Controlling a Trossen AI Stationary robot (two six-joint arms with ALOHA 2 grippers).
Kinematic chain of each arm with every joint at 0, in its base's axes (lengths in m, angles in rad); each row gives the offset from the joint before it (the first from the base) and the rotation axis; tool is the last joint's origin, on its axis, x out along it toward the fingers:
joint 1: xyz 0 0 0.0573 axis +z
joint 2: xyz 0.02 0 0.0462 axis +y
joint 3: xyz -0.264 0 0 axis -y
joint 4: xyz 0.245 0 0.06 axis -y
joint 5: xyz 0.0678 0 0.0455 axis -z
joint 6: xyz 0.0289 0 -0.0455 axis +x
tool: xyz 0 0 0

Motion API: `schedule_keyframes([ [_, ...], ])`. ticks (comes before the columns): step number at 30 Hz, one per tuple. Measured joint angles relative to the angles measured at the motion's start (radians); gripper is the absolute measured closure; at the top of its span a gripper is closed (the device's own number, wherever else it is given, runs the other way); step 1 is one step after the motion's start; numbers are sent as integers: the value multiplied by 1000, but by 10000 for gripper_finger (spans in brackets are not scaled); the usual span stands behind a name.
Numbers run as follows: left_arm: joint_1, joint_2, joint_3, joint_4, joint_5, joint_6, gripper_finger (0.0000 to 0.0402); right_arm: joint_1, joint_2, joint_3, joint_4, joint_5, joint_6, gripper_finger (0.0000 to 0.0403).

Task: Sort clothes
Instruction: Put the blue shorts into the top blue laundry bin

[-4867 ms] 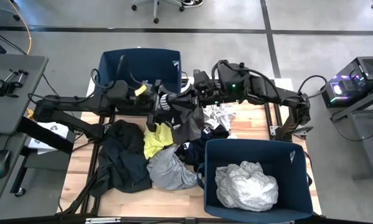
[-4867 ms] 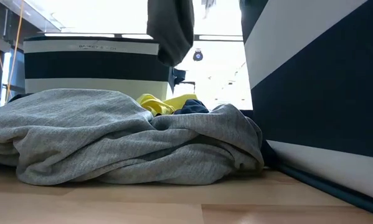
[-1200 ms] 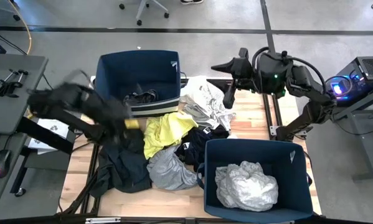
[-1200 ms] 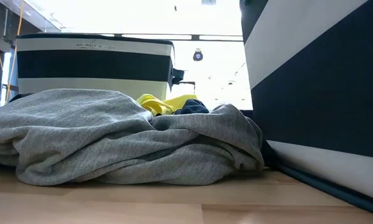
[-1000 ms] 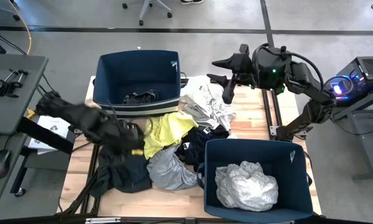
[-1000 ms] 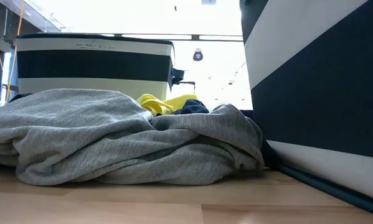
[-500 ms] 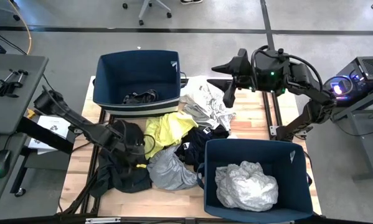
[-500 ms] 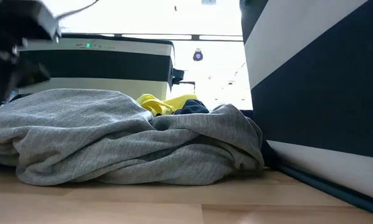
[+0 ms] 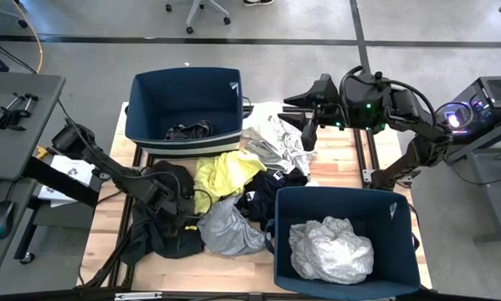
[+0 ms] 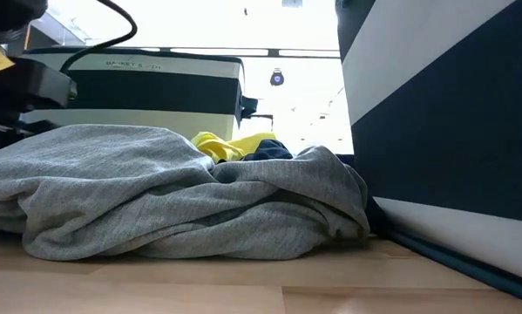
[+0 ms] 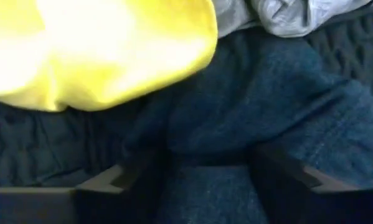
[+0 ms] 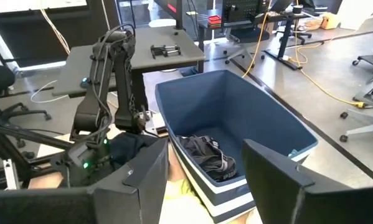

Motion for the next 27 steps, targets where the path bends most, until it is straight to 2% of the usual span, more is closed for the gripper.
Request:
schedule_keyframes([
  [4,-13,5,4,0,-35,-46,305,16,0,0,3,5,3,213],
  [6,-9,-15,18,-17,0,-95,367,23,0,0,8,5,3,213],
  [7,-2,-30,34,-21,38,-116,382,27,0,0,9,5,3,213],
  [11,-1,-116,132,-140,155,-193,390,31,0,0,12,9,-9,213],
  [15,0,-203,305,-331,146,-202,398,30,0,0,31,35,-42,213],
  [19,2,-269,525,-439,114,-223,400,30,0,0,63,48,-103,213],
  [22,7,-291,699,-448,56,-250,401,30,0,0,89,49,-151,213],
  [24,7,-296,821,-428,-35,-239,401,30,0,0,108,49,-184,213],
  [27,7,-287,993,-337,-198,-109,401,29,0,0,142,49,-232,213],
])
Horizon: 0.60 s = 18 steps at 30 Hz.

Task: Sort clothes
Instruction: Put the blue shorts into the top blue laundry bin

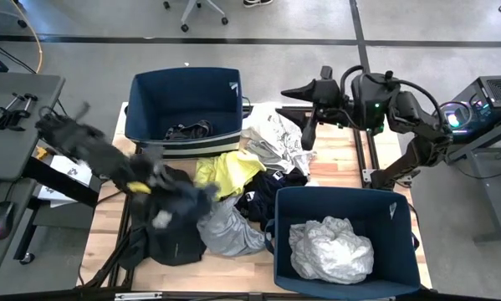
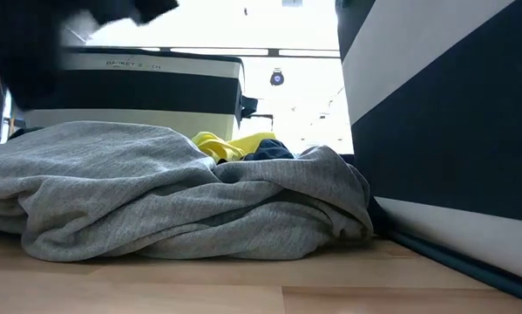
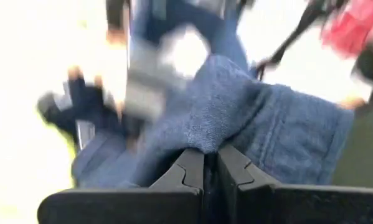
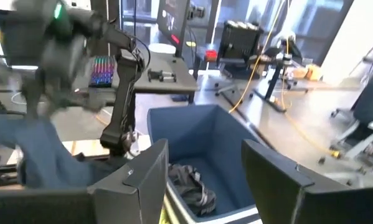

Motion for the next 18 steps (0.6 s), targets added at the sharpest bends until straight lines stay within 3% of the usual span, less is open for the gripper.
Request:
schedule_keyframes([
  [4,0,20,173,193,-197,338,401,0,0,0,41,0,-41,213],
  [9,12,37,293,475,-297,869,401,0,0,0,45,0,-41,213],
  [12,57,38,316,584,-369,1114,401,0,0,0,46,0,-38,213],
  [15,135,34,326,593,-478,1231,401,0,0,0,45,0,-8,213],
  [18,235,24,326,526,-563,1238,401,0,0,0,43,0,10,213],
])
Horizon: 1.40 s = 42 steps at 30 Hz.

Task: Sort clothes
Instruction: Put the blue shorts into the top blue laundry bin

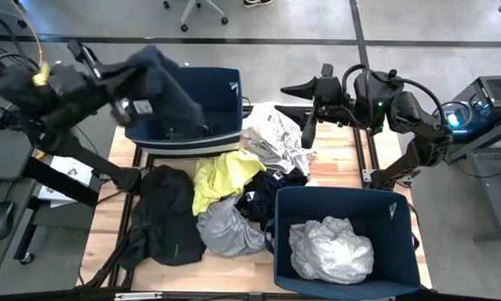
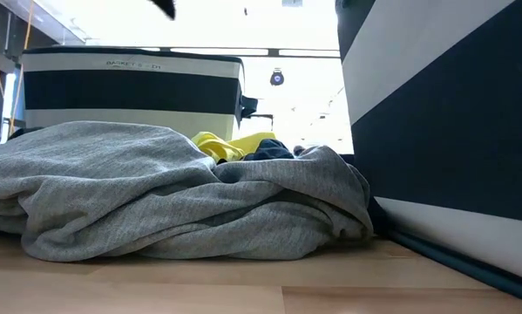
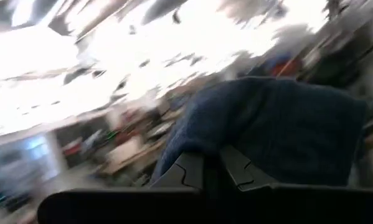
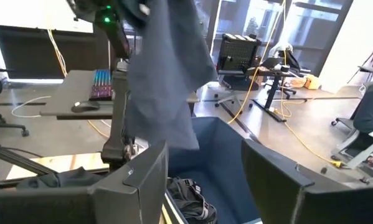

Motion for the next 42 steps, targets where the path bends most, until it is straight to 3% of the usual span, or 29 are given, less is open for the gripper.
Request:
schedule_keyframes([
  [4,165,-17,0,-180,-15,-154,401,0,0,0,-1,0,31,213],
  [8,349,-21,0,-369,51,-336,401,0,0,0,4,0,68,213],
  [15,672,41,-85,-551,291,-514,401,0,0,0,18,4,155,213],
  [22,950,182,-222,-661,527,-553,401,0,0,0,24,11,262,213],
  [27,1036,297,-353,-716,697,-553,401,16,8,0,-2,13,333,213],
  [34,1082,434,-550,-700,733,-574,398,62,52,0,-29,12,347,213],
  [38,1101,492,-622,-679,814,-580,364,77,65,0,-39,10,344,213],
  [42,1130,509,-627,-682,889,-611,304,80,65,0,-60,11,342,213],
])
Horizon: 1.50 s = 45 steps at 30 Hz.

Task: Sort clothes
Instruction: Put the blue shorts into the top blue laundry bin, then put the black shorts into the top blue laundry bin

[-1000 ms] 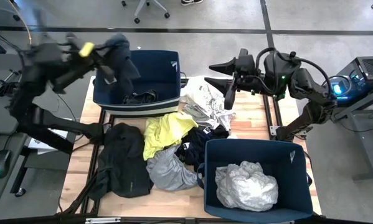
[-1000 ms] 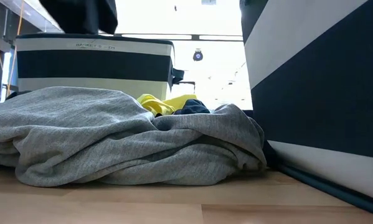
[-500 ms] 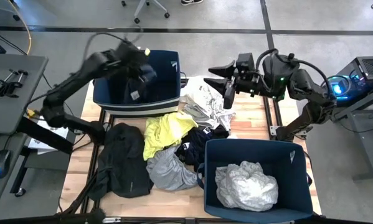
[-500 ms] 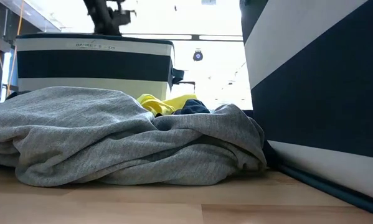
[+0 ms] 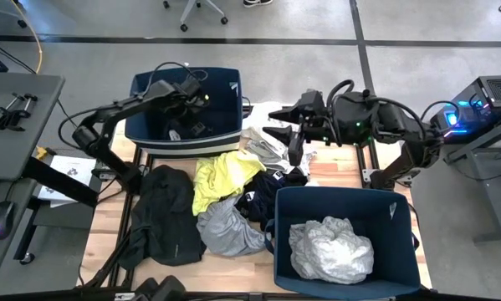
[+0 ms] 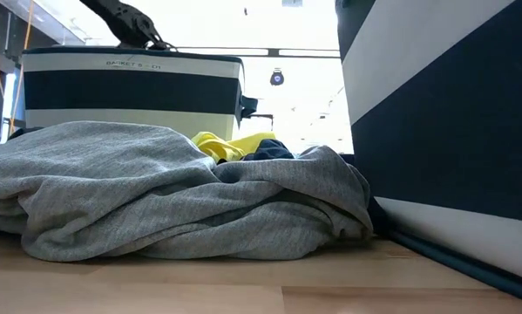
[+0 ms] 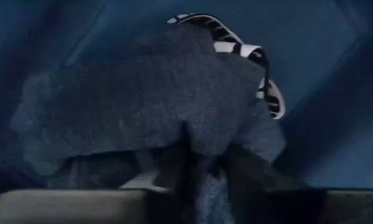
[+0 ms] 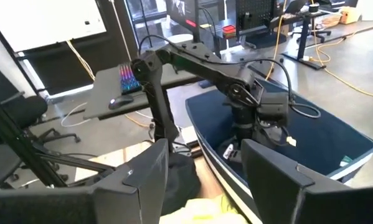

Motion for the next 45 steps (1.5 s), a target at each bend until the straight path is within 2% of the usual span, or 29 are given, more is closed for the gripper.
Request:
schedule_keyframes([
  [3,23,-22,27,-17,50,-28,256,0,-1,0,-2,0,-27,213],
  [8,32,-89,148,-108,53,-56,200,-1,-2,0,-1,7,-78,213],
  [13,-14,-200,290,-196,51,-99,193,-1,-2,0,-1,49,-121,213],
  [17,-111,-341,319,-174,51,-163,205,-1,-2,0,-2,83,-159,213],
  [22,-303,-519,319,-177,31,-190,233,-24,-2,0,-1,85,-195,213],
  [27,-596,-607,319,-197,-7,-206,271,-76,-2,0,3,84,-258,213],
  [32,-921,-529,319,-324,-79,-315,310,-133,-2,0,11,81,-268,213],
  [35,-1060,-441,316,-457,-94,-428,330,-155,-1,0,10,71,-268,213],
  [39,-1183,-347,293,-522,-89,-575,343,-160,-1,0,3,66,-276,213],
  [42,-1243,-322,212,-490,-83,-700,341,-159,-1,0,-5,65,-294,213],
  [45,-1271,-338,92,-445,-25,-838,324,-158,-1,0,-13,45,-304,213],
])
